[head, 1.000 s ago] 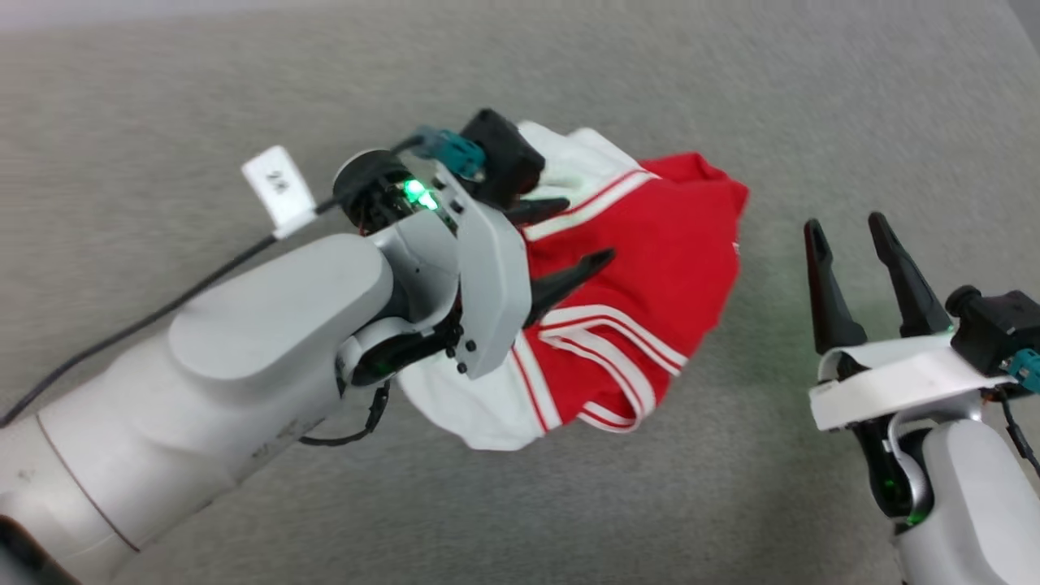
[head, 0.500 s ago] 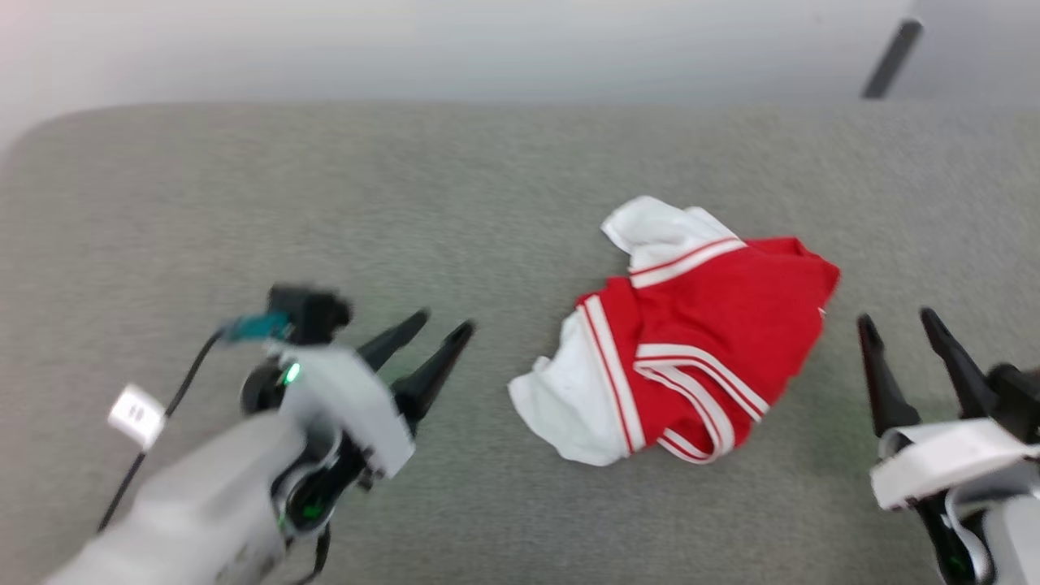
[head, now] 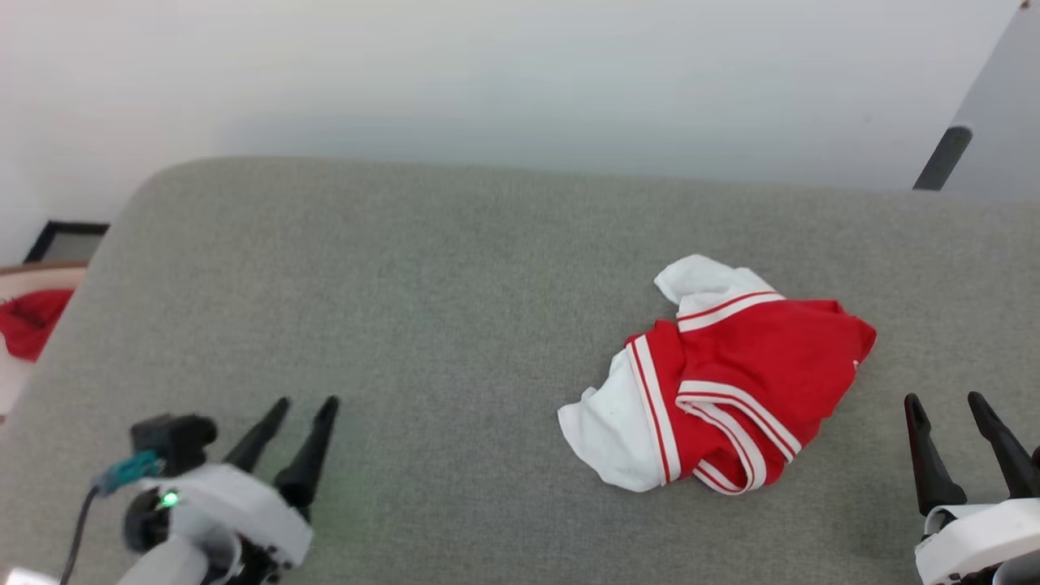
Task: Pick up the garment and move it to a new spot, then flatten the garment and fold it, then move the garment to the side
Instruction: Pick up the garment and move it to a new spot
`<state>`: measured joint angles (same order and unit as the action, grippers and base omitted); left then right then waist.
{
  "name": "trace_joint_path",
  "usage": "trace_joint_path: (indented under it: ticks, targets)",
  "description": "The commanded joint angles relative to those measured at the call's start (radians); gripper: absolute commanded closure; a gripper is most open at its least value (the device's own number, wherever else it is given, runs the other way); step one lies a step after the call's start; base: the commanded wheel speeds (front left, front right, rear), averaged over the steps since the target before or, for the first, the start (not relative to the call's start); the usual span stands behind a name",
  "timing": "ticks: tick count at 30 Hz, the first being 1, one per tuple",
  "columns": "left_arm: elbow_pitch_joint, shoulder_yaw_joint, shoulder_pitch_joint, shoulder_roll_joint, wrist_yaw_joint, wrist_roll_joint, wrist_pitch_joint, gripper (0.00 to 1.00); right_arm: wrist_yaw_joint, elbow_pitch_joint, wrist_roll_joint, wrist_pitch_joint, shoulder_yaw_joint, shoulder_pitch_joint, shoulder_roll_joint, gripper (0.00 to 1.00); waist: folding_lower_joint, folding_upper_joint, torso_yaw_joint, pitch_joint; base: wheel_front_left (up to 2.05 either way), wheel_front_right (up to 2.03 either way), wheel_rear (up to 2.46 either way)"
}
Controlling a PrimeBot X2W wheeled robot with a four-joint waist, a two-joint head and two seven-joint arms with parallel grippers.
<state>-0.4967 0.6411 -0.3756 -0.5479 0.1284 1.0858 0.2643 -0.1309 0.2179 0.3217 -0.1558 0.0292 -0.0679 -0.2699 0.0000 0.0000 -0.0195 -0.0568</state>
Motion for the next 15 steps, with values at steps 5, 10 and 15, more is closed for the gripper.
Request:
trace_joint_path:
  ticks: [5, 10, 15]
  targets:
    - [0.108, -0.211, 0.124, 0.032, -0.063, -0.248, -0.001, 0.0, 0.0, -0.039, 0.001, 0.014, 0.018, 0.021, 0.015, 0.0, 0.0, 0.0, -0.029, 0.05, 0.0, 0.0, 0.0]
    - [0.219, -0.328, 0.209, 0.069, -0.11, -0.47, -0.001, 0.0, 0.0, -0.069, 0.002, 0.014, 0.027, 0.004, 0.027, 0.0, 0.0, 0.0, -0.043, 0.06, 0.0, 0.0, 0.0]
    - [0.268, -0.417, 0.292, 0.122, -0.113, -0.593, -0.001, 0.0, 0.0, -0.078, 0.004, 0.002, 0.037, 0.007, 0.045, 0.0, 0.0, 0.0, -0.051, 0.066, 0.0, 0.0, 0.0]
